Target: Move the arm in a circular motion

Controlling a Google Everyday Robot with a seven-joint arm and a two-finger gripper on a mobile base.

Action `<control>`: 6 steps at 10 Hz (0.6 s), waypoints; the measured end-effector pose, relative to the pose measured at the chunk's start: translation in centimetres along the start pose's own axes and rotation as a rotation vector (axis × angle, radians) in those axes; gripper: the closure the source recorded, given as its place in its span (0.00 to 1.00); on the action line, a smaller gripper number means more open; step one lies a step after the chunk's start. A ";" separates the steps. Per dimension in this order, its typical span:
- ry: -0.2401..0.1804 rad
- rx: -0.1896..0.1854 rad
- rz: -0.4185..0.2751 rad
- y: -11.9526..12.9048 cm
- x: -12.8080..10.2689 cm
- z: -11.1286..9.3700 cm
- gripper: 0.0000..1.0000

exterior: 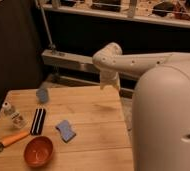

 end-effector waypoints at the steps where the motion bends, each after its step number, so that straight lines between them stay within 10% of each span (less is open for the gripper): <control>1: -0.020 0.006 -0.064 3.4 -1.3 -0.8 0.35; 6: -0.019 -0.027 -0.486 19.0 4.2 -2.4 0.35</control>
